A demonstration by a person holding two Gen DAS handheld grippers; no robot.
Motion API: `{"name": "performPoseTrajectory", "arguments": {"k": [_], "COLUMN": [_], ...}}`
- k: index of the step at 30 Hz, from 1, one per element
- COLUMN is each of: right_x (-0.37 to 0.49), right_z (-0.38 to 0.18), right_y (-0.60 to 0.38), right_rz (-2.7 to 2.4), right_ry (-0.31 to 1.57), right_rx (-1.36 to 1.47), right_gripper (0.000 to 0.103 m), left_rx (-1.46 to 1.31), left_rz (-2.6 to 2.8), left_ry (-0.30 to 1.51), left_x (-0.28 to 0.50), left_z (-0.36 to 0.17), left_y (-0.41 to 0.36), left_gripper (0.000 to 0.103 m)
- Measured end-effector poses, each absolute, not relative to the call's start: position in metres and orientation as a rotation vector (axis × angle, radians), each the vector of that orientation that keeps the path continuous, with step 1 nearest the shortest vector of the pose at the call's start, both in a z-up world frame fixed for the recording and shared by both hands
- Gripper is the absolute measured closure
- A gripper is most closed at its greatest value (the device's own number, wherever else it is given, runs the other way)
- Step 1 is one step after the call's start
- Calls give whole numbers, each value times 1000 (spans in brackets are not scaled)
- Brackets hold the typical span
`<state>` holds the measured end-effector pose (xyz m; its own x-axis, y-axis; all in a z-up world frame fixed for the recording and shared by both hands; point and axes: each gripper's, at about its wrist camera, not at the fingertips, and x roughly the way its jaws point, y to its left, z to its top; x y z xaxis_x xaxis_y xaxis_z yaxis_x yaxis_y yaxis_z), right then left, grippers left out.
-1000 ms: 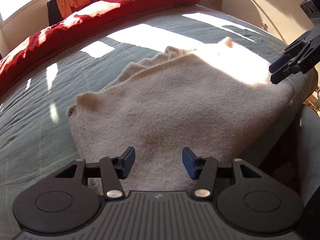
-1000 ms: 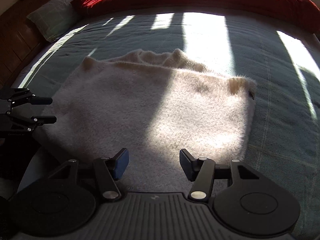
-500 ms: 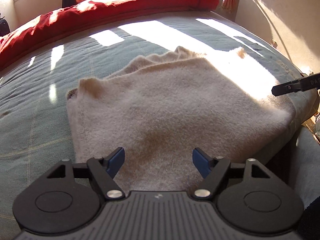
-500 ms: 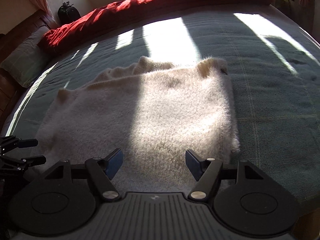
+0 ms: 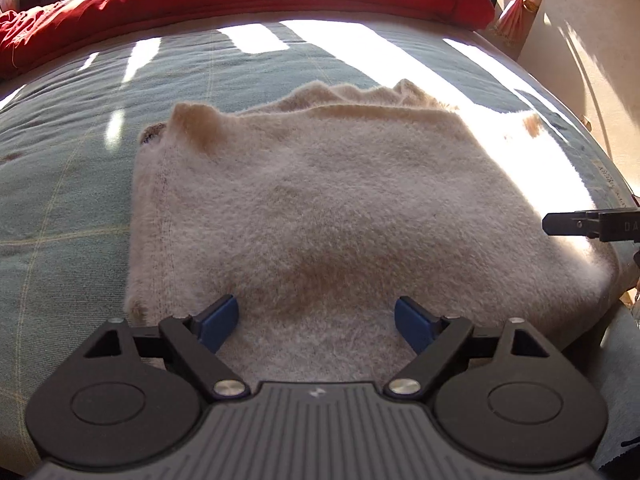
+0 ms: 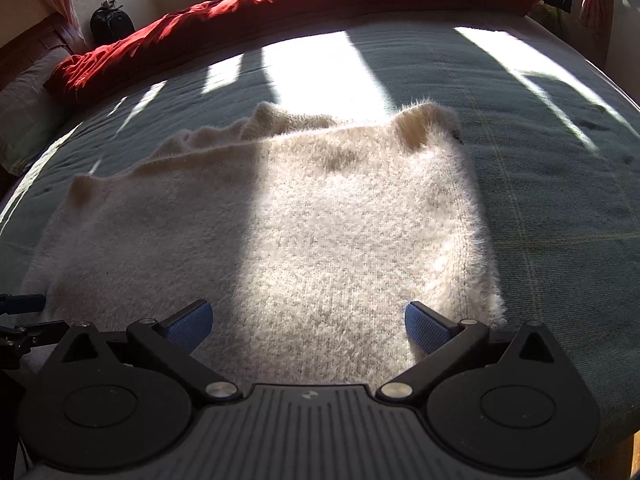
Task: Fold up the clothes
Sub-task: 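Move both open grippers over the folded cream sweater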
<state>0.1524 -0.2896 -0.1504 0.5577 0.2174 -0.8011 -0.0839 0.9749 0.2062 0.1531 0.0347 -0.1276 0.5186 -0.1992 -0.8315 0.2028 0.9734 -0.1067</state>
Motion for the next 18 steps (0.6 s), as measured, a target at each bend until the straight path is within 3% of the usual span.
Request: {"name": "performPoseTrajectory", "arguments": {"k": [12,18], "right_x": [144,161], "right_z": [-161,-134], "right_y": [-271,-297], "right_rz": [133,153], "right_ry": [926,904], "right_rx": [70,274], "right_gripper": [0,0], "left_rx": [-128,-156], "left_rz": [-183,-91], "left_ry": [939,844], "left_x": [187,194], "left_z": [-136,-112], "left_y": [36,45], "left_gripper": [16,16]}}
